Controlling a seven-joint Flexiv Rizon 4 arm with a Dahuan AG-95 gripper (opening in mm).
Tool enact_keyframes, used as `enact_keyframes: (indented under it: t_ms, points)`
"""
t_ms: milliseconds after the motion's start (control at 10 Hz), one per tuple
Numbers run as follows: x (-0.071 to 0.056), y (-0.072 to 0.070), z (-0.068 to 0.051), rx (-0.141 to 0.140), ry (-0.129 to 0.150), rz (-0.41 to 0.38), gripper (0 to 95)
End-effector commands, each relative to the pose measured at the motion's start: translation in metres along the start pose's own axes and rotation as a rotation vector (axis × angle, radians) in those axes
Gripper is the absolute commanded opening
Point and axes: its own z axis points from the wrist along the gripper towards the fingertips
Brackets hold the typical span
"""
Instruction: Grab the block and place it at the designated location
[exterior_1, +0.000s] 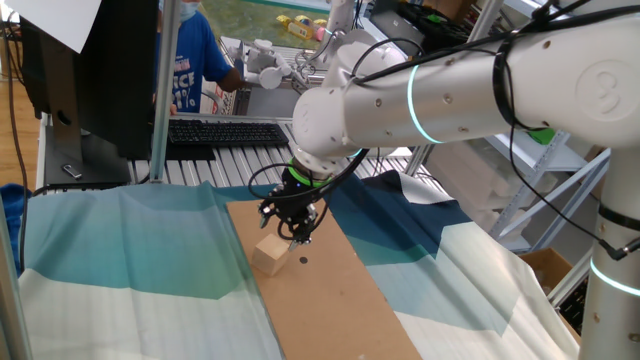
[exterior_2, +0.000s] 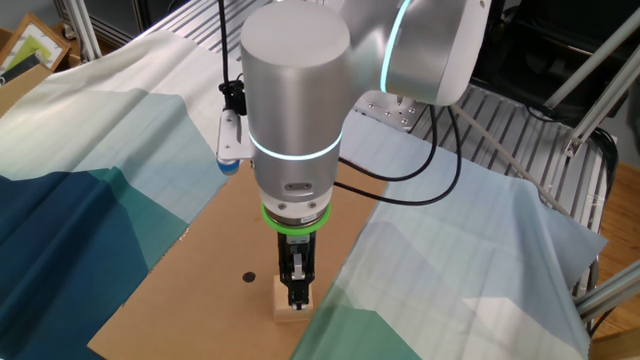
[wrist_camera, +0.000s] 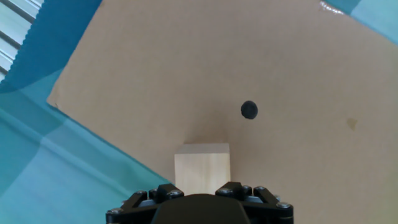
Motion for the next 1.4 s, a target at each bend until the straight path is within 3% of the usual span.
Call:
enact_keyframes:
  t_ms: [100,1000,1400]
  points:
    - [-0.0001,0.0,0.0,-0.006,0.002,-0.005,76.0]
    - [-0.0008,-0.0027,0.0093,-0.017,0.013,-0.025,76.0]
    - [-0.0007,-0.0026,0.0092,-0.03,0.046,-0.047,76.0]
